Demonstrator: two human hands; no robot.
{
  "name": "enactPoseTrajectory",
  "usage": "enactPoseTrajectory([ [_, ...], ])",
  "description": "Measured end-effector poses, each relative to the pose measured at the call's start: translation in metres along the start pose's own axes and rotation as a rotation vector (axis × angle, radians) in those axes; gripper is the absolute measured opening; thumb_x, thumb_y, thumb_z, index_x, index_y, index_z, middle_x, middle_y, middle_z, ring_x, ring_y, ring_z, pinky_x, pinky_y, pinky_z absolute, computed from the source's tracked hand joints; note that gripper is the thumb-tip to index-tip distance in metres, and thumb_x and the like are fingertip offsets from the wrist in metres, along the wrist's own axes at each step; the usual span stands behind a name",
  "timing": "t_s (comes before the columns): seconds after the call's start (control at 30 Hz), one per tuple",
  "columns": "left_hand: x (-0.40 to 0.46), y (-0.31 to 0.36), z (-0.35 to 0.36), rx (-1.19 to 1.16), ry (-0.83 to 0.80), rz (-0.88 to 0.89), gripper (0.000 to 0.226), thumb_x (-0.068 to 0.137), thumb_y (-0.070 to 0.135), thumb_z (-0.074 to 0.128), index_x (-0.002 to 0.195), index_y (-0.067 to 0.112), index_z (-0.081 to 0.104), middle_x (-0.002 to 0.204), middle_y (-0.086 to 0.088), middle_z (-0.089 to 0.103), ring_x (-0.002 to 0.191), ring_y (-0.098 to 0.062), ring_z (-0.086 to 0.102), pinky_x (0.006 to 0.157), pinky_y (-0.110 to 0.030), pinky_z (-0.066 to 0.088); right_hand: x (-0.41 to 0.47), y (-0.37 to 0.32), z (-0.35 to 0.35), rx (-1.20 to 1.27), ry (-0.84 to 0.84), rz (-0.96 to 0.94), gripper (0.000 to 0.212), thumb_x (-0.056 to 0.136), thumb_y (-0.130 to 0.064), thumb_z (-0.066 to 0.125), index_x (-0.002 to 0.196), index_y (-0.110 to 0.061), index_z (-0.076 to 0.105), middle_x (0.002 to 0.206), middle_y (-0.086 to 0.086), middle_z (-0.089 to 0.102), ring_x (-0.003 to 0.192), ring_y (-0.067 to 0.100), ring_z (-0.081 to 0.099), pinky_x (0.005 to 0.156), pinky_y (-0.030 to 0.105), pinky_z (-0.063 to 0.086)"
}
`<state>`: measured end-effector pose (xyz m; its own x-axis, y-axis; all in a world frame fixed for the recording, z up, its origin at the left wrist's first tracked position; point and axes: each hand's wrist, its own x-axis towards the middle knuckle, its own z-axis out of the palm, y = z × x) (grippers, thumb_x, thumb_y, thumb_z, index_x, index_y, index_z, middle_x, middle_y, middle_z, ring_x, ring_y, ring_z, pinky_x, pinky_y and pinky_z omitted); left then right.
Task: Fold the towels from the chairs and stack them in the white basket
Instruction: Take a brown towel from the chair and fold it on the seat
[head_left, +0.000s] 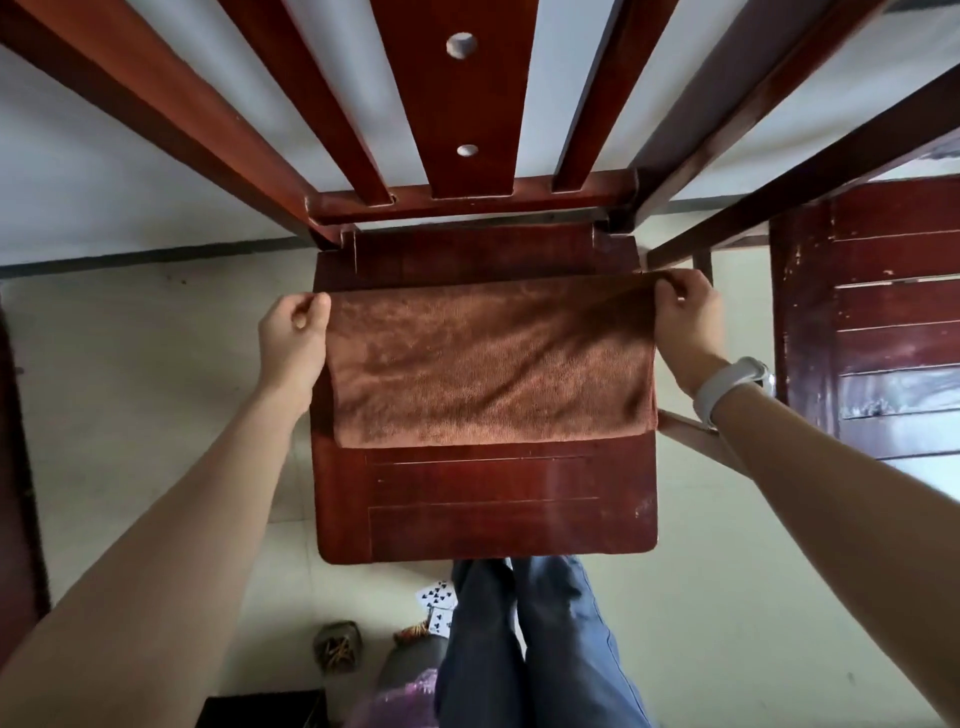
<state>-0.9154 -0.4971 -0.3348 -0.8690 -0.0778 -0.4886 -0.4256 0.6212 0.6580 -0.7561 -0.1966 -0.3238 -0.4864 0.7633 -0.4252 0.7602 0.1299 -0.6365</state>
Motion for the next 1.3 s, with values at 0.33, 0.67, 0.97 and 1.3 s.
enactPoseTrajectory([
  [0.33,0.019,-0.004,0.013,0.015,-0.025,-0.027,0.034,0.090,0.026,0.055,0.118,0.008,0.055,0.118,-0.014,0.061,0.104,-0.019,0.058,0.089,-0.025,0.044,0.006,0.005,0.008,-0.063,-0.023,0.082,0.037,0.091,-0.023,0.049,0.124,-0.006,0.046,0.104,0.007,0.055,0.088,0.016,0.051,0.082,0.030,0.043],
  [0.67,-0.029,-0.017,0.055,0.903,-0.103,0.721,0.053,0.089,0.043,0.033,0.139,0.025,0.035,0.151,-0.007,0.029,0.142,-0.030,0.019,0.112,-0.056,0.008,-0.043,-0.001,0.073,-0.797,-0.187,-0.781,0.048,0.087,-0.028,0.038,0.133,-0.014,0.046,0.142,0.015,0.043,0.135,0.036,0.033,0.109,0.060,0.011],
  [0.97,-0.015,-0.041,0.072,0.974,-0.070,0.683,0.068,0.085,0.065,0.024,0.144,0.033,0.016,0.156,-0.009,0.010,0.143,-0.033,0.001,0.110,-0.061,-0.001,-0.009,0.046,0.069,-0.911,-0.112,-0.700,0.056,0.089,-0.050,0.029,0.143,-0.036,0.022,0.154,0.005,0.021,0.142,0.032,0.016,0.110,0.061,0.008],
  [1.3,-0.051,-0.037,0.068,0.945,-0.121,0.690,0.072,0.084,0.064,0.023,0.146,0.028,0.011,0.156,-0.012,0.004,0.143,-0.035,-0.005,0.107,-0.065,-0.006,-0.025,0.052,0.023,-0.839,-0.079,-0.627,0.058,0.088,-0.033,0.035,0.144,-0.022,0.024,0.154,0.016,0.016,0.143,0.033,0.010,0.109,0.061,0.001],
])
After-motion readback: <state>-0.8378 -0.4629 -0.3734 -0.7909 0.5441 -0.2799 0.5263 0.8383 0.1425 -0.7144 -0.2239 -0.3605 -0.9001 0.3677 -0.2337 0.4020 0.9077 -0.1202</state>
